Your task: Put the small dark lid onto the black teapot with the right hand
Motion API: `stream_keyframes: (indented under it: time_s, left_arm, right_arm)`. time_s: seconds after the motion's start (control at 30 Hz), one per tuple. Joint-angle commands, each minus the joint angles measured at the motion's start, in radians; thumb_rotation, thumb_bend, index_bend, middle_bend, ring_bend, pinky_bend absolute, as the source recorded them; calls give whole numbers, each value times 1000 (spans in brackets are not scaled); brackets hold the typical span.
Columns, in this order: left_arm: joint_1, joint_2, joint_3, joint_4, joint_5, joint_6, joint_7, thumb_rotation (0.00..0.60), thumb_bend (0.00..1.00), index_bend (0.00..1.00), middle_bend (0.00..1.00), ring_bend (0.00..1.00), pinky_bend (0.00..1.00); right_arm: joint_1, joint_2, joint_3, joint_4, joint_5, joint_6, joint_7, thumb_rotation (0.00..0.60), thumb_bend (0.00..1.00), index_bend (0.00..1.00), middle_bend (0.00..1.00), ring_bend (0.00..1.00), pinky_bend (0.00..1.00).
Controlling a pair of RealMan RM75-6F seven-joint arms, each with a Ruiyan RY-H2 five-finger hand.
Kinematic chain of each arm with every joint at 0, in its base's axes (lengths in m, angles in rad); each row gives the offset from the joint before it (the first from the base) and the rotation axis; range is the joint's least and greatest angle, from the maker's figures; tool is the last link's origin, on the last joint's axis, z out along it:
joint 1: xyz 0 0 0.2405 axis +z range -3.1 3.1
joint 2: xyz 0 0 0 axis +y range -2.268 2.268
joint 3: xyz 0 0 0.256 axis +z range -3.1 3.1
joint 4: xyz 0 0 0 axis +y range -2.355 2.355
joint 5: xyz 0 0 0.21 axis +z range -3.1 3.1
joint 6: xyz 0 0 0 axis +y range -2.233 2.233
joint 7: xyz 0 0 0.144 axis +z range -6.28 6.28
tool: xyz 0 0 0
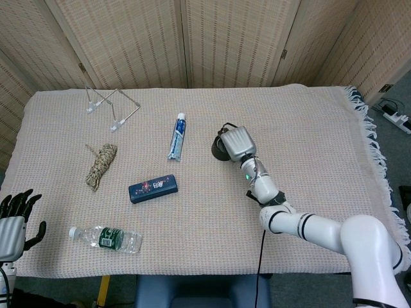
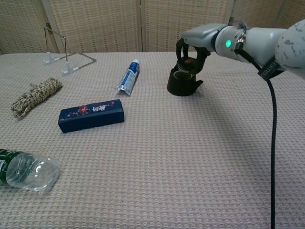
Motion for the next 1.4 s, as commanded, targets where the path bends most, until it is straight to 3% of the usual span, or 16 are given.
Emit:
stream_keyframes:
  time_s: [0.03,0.37,0.7,0.9,1.13,1.4]
  left_arm:
    - [0,2,-1,-2,-4,-2,3,600,428,137,39,48,0]
    - [0,8,-3,-14,-14,-8,6,600,428,137,40,48,0]
    - [-5,7,-5,-24,-19,-14,22,600,428,137,39,48,0]
    - [-8,6,-7,-25,-21,-18,27,600,428,137,40,48,0]
    - [-20,-1,-7,-24,-9,-26,29,600,428,137,40,48,0]
    - [-16,-5,-2,-18,-8,-21,21,600,428,137,40,48,0]
  right_arm:
    - [32,-45,-3,74,33,-40,-20,600,341,356,353,845,864]
    - [70,-114,-4,214,76,-95,-30,600,342,348,325,844,864]
    - [64,-117,-13,242,79,-118,-18,600,342,140,172,809,842]
    - [21,-40,-13,121,10,-66,37,600,342,128,151,801,842]
    - [-55,73,-40,-87,-77,-14,106,600,342,129,214,810,842]
    - [-75,88,-66,-140,-96,-2,113,600,342,128,230,812,842]
